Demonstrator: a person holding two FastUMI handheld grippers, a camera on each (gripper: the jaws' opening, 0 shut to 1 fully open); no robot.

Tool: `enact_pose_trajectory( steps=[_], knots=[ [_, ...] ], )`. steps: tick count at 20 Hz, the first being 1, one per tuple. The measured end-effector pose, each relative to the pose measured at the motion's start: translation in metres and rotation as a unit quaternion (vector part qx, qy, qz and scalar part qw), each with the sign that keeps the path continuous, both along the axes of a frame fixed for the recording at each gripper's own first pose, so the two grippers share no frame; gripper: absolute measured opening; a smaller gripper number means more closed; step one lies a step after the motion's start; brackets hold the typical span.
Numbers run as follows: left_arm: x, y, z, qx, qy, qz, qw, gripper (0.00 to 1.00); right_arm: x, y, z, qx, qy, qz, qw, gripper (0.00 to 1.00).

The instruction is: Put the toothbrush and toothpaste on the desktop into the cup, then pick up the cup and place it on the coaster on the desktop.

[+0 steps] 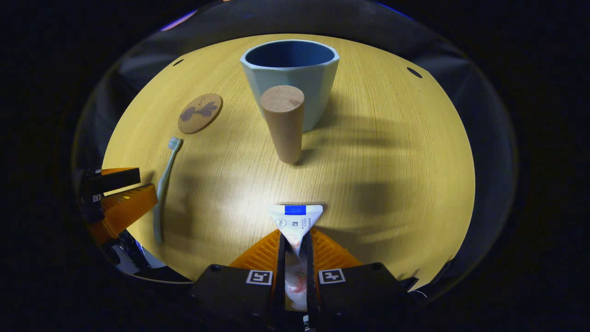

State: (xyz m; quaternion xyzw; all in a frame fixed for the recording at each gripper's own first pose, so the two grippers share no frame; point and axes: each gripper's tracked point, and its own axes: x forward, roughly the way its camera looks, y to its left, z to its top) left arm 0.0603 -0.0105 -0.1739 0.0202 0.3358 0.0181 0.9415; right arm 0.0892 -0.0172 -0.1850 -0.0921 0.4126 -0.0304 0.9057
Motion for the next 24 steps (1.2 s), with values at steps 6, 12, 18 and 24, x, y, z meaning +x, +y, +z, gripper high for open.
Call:
enact_pose_trajectory(
  steps=[6, 12, 18, 24],
  knots=[
    [0.015, 0.001, -0.012, 0.030, 0.050, 0.009, 0.998, 0.95, -0.001, 0.000, 0.001, 0.012, -0.013, 0.003, 1.000, 0.22],
    [0.016, 0.008, -0.018, 0.077, 0.098, 0.010, 0.992, 0.90, 0.000, 0.001, 0.001, 0.012, -0.009, 0.008, 1.000, 0.21],
    [0.015, 0.007, -0.020, 0.079, 0.139, 0.012, 0.987, 0.90, 0.000, 0.001, 0.002, 0.013, -0.011, 0.009, 1.000, 0.22],
    [0.014, 0.003, -0.023, 0.111, 0.198, -0.021, 0.974, 0.84, 0.000, 0.002, 0.003, 0.013, -0.012, 0.009, 1.000, 0.21]
  ],
)
